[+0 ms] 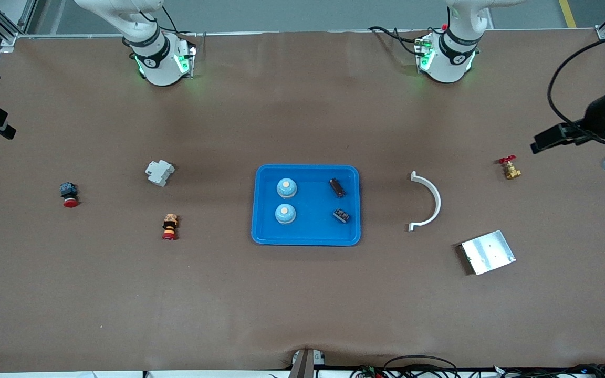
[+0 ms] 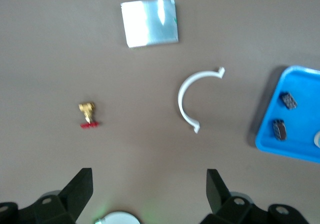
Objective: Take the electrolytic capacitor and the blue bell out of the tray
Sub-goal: 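Reach the left gripper into the tray while the right gripper approaches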
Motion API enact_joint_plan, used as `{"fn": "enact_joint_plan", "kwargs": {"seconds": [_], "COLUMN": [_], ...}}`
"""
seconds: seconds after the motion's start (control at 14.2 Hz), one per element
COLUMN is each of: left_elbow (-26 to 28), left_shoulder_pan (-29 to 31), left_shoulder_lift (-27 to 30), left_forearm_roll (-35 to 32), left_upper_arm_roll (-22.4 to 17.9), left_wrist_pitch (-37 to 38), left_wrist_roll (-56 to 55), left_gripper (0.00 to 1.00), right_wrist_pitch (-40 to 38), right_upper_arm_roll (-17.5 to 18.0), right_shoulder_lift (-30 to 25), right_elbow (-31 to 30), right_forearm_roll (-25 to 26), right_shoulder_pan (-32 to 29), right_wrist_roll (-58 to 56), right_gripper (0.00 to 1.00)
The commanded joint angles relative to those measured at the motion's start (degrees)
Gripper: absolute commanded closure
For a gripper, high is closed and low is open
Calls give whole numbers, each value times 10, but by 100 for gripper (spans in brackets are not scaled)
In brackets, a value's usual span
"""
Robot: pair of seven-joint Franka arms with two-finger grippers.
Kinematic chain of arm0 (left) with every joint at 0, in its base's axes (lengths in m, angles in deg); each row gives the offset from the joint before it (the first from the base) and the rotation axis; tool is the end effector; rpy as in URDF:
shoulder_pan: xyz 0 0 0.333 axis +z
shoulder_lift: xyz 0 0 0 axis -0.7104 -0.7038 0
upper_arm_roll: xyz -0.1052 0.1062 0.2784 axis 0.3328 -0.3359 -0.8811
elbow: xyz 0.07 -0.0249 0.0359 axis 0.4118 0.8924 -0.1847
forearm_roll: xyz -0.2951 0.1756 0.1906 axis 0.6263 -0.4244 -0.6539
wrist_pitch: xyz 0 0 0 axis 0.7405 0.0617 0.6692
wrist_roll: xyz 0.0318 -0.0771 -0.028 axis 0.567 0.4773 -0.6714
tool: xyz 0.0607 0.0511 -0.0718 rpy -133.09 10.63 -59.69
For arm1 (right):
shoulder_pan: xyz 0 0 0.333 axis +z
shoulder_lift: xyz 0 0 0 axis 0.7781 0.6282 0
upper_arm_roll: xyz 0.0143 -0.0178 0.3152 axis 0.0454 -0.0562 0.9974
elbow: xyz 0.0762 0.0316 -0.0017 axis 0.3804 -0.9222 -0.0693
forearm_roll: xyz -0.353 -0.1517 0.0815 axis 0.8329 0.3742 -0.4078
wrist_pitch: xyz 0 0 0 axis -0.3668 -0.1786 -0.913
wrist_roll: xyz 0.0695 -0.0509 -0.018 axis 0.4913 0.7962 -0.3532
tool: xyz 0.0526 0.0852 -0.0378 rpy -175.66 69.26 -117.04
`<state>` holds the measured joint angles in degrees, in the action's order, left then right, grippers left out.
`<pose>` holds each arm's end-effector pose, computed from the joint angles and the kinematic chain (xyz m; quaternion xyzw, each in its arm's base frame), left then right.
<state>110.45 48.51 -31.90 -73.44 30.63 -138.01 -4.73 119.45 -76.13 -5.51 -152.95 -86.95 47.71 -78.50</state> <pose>0.5598 -0.0464 0.5936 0.9924 0.0979 -0.0723 0.0171 0.5407 -0.0529 0.6678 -0.9991 0.0268 -0.0296 0.0159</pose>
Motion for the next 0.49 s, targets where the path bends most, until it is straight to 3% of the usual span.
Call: {"fn": "enact_joint_plan", "kwargs": {"seconds": [0.0,0.21,0.42], "left_elbow": [1,-3,-3], "left_shoulder_pan": [-1,-21,-69], "left_shoulder_lift": [-15,-56,-91], "left_forearm_roll": [11,11,11], "left_upper_arm_roll": [60,119,126], "left_wrist_pitch": [15,-13,-67], "left_wrist_roll": [-60,-164,-250], "left_gripper": [0,0,0], "right_wrist_pitch": [5,6,13], "right_upper_arm_roll": [-2,-2,-1], "right_shoulder_lift": [-14,-16,-21], "right_elbow": [-15,-21,-30], "right_forearm_roll": [-8,-8,-8], "right_shoulder_pan": [4,4,4], "right_wrist_roll": [9,9,9], "right_gripper": [0,0,0]}}
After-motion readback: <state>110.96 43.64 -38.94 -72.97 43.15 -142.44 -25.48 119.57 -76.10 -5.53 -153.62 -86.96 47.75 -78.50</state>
